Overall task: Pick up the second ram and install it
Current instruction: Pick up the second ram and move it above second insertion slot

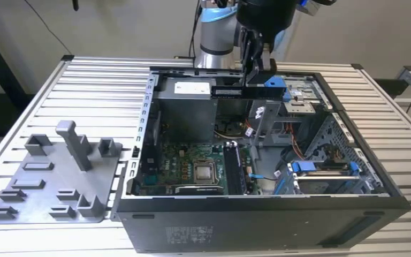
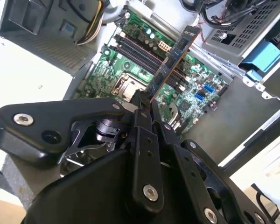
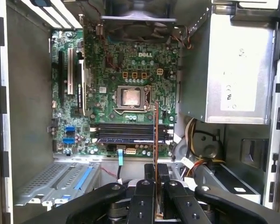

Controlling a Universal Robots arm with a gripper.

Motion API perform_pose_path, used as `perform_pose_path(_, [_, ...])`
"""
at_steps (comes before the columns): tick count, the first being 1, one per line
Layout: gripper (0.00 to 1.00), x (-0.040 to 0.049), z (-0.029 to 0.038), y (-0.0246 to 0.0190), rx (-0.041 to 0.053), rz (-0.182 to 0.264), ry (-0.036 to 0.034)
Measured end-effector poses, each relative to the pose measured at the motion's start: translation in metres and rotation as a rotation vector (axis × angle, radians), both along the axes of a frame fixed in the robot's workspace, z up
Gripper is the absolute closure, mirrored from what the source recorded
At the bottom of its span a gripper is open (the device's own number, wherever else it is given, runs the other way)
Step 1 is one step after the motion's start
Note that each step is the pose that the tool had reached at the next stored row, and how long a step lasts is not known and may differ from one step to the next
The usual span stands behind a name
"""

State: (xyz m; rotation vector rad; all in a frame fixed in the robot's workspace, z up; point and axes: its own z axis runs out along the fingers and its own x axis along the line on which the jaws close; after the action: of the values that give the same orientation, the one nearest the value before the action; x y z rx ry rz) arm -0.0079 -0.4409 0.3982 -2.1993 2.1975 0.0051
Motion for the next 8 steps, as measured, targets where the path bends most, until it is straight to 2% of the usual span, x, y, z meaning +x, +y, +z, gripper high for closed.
perform_pose_path(6, [0.86,0.0,-0.0005,0.0024,0.0044,-0.028,-0.0001])
perform_pose_path(8, [0.86,0.0,-0.0006,0.0052,0.0044,-0.034,-0.0001])
